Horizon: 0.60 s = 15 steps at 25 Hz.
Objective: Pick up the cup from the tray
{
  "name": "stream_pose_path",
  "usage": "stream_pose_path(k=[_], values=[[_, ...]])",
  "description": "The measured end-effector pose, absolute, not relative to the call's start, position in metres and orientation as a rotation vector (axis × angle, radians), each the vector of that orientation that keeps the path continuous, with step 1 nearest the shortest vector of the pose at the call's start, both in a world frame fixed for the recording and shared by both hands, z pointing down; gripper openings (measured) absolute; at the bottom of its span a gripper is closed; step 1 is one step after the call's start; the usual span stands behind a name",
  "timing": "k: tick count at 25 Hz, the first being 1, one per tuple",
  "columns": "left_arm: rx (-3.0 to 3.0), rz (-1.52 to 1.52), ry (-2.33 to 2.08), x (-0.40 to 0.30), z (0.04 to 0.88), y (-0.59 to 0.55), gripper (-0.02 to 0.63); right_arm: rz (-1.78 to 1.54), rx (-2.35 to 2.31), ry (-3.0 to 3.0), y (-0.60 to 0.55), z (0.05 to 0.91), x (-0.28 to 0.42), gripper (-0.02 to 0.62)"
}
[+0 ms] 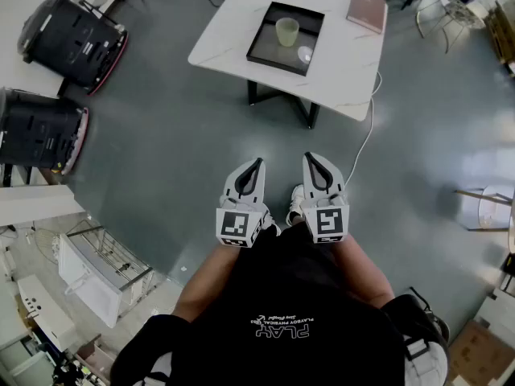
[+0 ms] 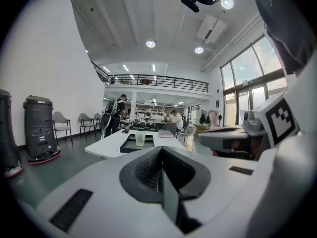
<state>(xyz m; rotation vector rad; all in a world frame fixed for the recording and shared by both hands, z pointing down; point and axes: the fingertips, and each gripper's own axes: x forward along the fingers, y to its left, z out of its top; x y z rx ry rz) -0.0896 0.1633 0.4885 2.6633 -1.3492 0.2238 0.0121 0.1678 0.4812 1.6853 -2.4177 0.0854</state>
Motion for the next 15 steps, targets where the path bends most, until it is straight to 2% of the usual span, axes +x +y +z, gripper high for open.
stream_pose_path(k=[15], values=[[2.673, 0.211, -1.342, -0.0904, 0.4843, 0.1633, 0.008, 0.089, 1.713, -2.484, 0.1641, 0.4738, 0.0104, 0.009]])
